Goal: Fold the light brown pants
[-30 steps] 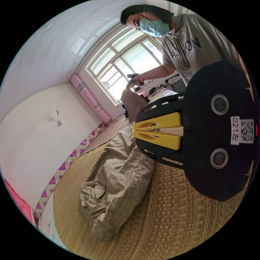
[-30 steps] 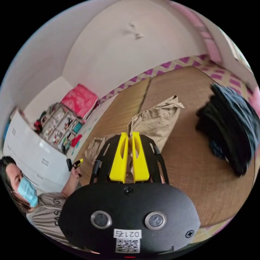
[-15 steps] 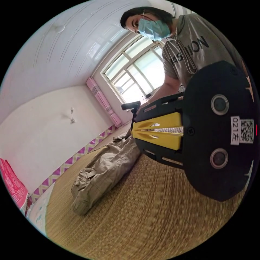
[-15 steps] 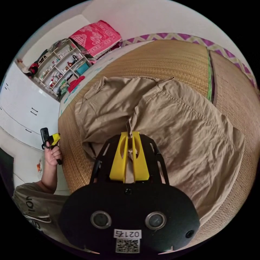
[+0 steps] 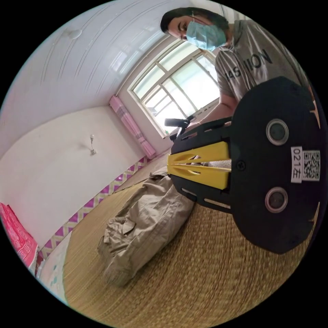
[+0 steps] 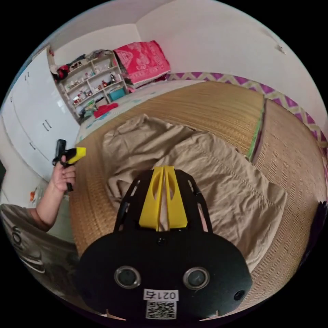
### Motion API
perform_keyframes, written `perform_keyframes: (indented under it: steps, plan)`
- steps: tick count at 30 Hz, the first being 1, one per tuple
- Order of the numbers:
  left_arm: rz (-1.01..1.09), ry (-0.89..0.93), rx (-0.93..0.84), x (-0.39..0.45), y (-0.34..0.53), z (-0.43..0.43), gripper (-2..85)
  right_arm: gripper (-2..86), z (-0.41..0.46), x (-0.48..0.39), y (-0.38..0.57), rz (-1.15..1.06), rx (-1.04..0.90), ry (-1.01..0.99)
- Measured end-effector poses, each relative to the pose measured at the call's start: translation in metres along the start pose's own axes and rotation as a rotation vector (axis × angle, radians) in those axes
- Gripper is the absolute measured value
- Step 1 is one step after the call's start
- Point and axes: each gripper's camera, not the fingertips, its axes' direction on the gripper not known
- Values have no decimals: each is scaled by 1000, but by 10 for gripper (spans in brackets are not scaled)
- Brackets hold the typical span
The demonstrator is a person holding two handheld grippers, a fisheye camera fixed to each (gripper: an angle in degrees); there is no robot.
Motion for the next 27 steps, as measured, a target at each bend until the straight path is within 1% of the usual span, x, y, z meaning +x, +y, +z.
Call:
perform_keyframes:
  steps: [2, 3, 4, 6, 7, 9, 11, 12, 14, 17, 19, 22, 23, 25, 27]
  plan:
    - [-47, -57, 58, -8, -9, -9, -1, -3, 49, 8, 4, -17, -164, 4]
    - [-104, -100, 96, -15, -12, -18, 9, -4, 51, 12, 15, -31, -98, -18]
    - [-138, -126, 119, -18, -13, -23, 16, -5, 50, 18, 18, 8, -120, -41]
    - [-243, -223, 228, -25, -7, -50, 59, -6, 34, 24, 23, 36, -130, -87]
    - [-270, -255, 255, -25, -4, -57, 77, -6, 11, 27, 35, 32, -52, -126]
    - [-382, -316, 321, -35, 6, -80, 141, -6, -29, 36, 60, 35, 56, -152]
    - [-448, -304, 306, -48, 5, -79, 167, -6, -60, 51, 88, 64, 91, -157]
    - [-465, -270, 292, -55, 0, -70, 172, -6, -77, 63, 109, 93, 106, -172]
    - [-460, -263, 275, -59, -17, -52, 170, -6, -97, 81, 140, 139, 110, -215]
    - [-457, -311, 282, -61, -52, -22, 156, -6, -123, 103, 192, 208, 113, -271]
    - [-478, -322, 294, -64, -68, -6, 131, -6, -145, 110, 231, 247, 128, -261]
    - [-560, -272, 321, -70, -78, 18, 54, -6, -174, 119, 285, 310, 170, -263]
    - [-542, -208, 362, -61, -79, 24, 27, -6, -180, 122, 296, 328, 182, -269]
    - [-426, -220, 368, -17, -96, 39, 8, -6, -207, 135, 345, 412, 253, -280]
    - [-255, -256, 339, 74, -125, 73, -2, -6, -227, 145, 381, 469, 301, -283]
